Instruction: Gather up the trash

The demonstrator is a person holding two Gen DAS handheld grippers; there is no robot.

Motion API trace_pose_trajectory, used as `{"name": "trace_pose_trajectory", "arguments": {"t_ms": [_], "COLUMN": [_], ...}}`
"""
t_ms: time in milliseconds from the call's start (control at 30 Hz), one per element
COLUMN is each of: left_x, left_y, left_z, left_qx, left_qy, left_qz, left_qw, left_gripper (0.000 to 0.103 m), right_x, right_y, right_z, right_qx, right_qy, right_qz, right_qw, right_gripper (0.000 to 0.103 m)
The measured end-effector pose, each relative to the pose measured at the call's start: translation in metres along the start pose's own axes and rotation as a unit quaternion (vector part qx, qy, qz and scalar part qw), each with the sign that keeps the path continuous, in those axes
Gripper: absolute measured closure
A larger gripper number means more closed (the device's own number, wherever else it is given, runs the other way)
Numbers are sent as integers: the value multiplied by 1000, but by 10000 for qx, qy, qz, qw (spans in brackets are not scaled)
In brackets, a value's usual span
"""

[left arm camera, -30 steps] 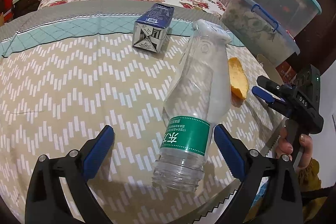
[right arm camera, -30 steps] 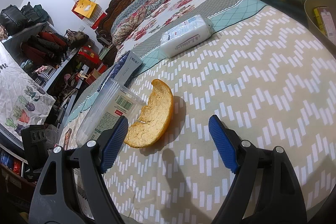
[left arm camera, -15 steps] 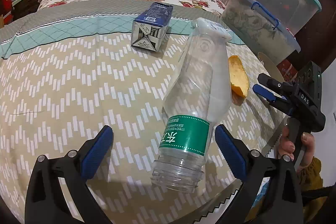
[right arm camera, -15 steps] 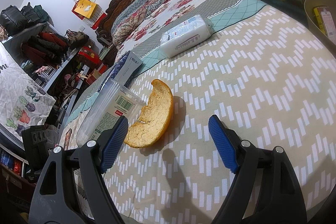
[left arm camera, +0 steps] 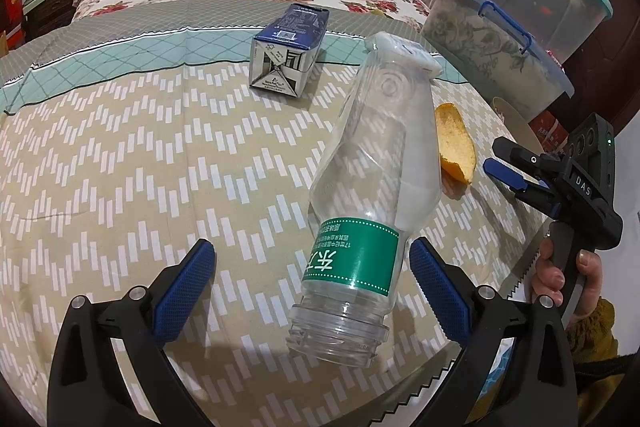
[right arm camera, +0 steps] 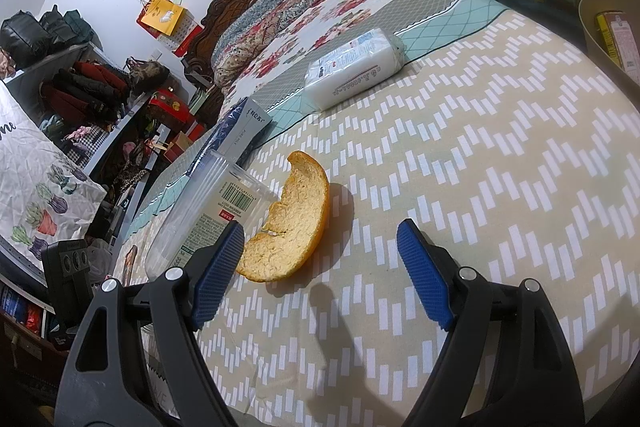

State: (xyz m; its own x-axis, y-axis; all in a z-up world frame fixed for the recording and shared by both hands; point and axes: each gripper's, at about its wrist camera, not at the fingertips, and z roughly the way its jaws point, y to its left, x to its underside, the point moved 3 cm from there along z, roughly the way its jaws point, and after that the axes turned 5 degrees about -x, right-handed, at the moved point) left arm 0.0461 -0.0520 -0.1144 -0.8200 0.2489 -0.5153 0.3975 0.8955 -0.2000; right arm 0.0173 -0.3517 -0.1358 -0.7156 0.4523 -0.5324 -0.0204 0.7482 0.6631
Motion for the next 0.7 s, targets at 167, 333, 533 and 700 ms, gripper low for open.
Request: {"name": "trace_pose_trajectory", "arguments": {"t_ms": [167, 333, 533, 700], "left_x": [0, 0, 0, 0], "left_y": [-1, 0, -1, -1], "left_z": [1, 1, 1, 1], "left_qx": [-5, -11, -11, -17], "left_qy": [1, 3, 4, 6], "left_qz": [3, 8, 4, 4], "left_qw": [10000, 10000, 10000, 10000], "left_gripper": [9, 9, 9, 9], "right_x": [0, 0, 0, 0], "right_y": [-1, -1, -2, -2], "right_z": [0, 0, -1, -2], "right_qx": [-1, -3, 1, -2], "right_qy": [-1, -2, -1, -2], "right_qz": [0, 1, -7, -5], "right_qw": [10000, 10000, 10000, 10000], "right_gripper": [24, 24, 24, 24]}}
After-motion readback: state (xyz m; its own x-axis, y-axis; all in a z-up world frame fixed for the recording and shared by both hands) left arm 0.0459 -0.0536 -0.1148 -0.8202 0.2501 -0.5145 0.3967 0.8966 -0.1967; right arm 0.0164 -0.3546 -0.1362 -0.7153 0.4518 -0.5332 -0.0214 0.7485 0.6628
